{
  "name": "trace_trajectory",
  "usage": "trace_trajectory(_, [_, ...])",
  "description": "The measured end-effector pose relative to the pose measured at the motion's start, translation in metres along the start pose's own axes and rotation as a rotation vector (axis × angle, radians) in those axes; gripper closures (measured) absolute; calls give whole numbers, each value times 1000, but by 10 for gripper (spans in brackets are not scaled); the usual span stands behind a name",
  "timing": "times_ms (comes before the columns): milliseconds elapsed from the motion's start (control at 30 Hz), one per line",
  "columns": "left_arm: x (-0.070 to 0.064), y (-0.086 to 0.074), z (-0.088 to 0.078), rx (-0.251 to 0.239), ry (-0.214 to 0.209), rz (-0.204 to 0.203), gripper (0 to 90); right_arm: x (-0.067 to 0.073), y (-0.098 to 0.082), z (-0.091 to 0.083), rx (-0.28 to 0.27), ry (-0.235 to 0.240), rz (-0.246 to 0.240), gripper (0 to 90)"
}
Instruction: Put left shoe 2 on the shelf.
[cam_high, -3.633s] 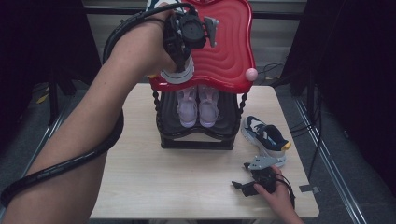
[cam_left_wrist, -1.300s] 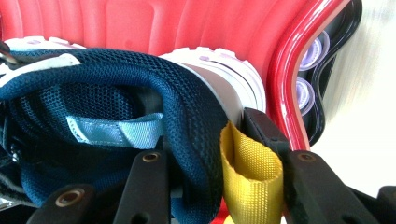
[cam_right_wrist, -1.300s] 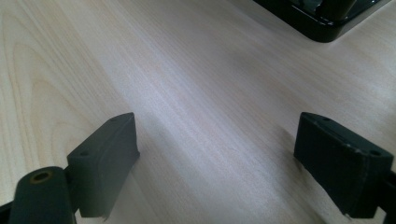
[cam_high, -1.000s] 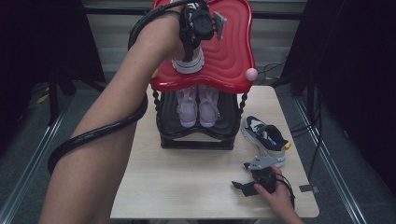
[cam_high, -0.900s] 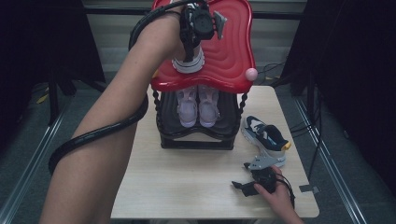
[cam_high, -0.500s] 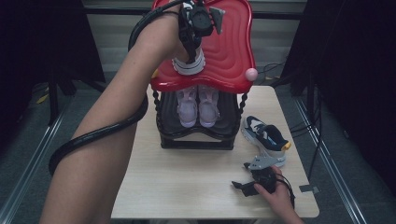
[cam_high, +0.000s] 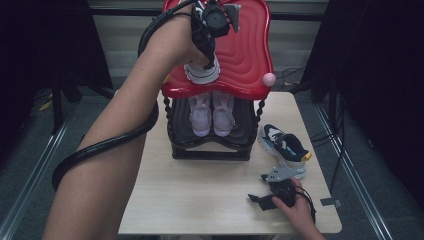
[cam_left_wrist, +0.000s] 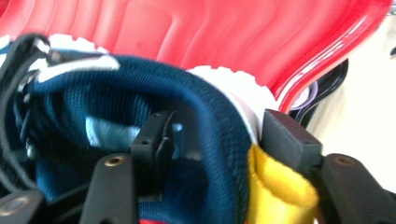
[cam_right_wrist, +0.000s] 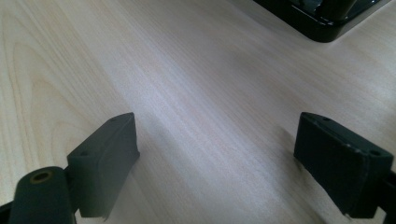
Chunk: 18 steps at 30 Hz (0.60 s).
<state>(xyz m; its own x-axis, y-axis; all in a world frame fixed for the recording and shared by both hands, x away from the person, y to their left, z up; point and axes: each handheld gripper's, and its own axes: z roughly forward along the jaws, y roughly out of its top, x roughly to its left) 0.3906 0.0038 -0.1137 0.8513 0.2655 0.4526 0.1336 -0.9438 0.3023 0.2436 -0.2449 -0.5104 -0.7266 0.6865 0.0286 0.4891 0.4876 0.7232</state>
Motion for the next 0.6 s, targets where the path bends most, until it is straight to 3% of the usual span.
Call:
trace_trajectory(67, [-3, 2, 0, 1, -11, 33, 574, 0, 0, 0, 0, 0, 0, 128])
trace_trajectory(233, [-3, 0, -1, 27, -15, 83, 605, 0, 0, 0, 0, 0, 0, 128])
trace_trajectory(600, [-3, -3, -2, 29, -14, 80, 630, 0, 0, 0, 0, 0, 0, 128])
